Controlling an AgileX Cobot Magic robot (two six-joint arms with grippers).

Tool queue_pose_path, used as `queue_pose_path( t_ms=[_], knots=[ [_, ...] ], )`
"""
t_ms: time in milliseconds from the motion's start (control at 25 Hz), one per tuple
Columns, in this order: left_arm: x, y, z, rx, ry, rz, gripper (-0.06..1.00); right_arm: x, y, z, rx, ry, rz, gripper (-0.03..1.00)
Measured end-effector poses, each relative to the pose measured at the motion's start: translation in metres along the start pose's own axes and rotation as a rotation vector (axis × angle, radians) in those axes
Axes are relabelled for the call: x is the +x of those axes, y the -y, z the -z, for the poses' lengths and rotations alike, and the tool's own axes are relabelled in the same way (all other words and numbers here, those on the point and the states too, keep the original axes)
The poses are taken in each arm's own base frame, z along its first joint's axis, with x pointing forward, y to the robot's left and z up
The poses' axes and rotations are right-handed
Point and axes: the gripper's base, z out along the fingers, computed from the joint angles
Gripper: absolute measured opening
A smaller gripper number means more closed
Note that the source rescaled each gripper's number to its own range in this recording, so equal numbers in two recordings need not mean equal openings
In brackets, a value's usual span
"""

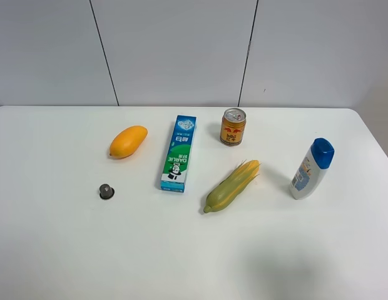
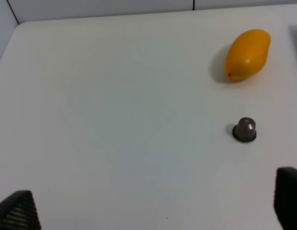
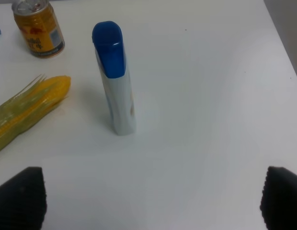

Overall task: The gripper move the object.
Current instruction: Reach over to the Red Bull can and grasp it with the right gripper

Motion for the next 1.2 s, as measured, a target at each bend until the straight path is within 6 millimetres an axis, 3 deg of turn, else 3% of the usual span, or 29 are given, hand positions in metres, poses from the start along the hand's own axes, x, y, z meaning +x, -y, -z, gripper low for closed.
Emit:
queue_pose_path(
  t_ms=[40,1040,1200],
  knots=[
    [0.0,0.0,0.0,0.0,0.0,0.0,1.0,0.0,0.0,0.0,0.0,0.0,0.0,0.91],
    [0.0,0.0,0.0,0.0,0.0,0.0,1.0,0.0,0.0,0.0,0.0,0.0,0.007,0.91],
    [0.0,0.0,0.0,0.0,0.0,0.0,1.0,-0.015,0.001,0.011,0.011,0.026,0.013,0.91]
  ],
)
